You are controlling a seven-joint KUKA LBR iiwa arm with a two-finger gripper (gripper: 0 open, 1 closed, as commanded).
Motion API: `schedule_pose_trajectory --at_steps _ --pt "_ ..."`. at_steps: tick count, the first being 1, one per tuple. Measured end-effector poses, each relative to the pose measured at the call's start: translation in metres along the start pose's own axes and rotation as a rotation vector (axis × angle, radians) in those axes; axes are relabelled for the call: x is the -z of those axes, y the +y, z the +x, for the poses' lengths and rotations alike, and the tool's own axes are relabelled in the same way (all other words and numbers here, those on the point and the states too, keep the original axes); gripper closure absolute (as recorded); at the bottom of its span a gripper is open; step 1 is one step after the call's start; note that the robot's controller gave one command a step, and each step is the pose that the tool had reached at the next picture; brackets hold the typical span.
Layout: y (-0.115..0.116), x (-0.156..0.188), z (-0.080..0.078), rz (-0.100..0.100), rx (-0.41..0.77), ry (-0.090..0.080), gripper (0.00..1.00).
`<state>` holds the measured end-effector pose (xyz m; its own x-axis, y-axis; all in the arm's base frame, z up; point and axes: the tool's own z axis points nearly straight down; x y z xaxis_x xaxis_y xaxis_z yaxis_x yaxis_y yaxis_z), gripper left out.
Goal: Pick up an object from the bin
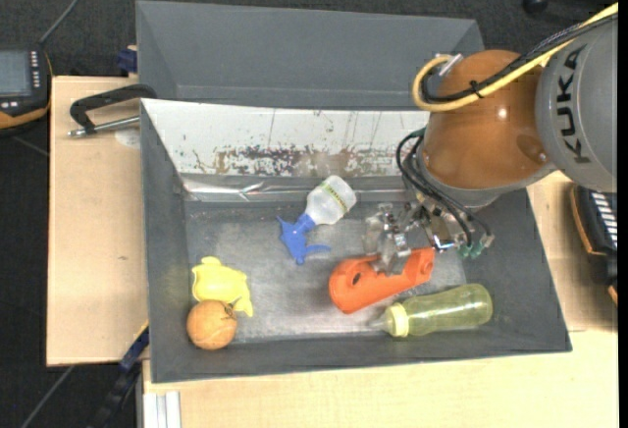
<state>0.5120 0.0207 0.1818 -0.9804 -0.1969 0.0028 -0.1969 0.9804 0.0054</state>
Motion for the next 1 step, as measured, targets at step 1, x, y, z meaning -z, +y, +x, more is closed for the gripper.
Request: schedule_pose_trajectory --at_steps 1 --pt "-0.0013 -0.0149 -0.0224 0.004 -0.04 -0.031 1.0"
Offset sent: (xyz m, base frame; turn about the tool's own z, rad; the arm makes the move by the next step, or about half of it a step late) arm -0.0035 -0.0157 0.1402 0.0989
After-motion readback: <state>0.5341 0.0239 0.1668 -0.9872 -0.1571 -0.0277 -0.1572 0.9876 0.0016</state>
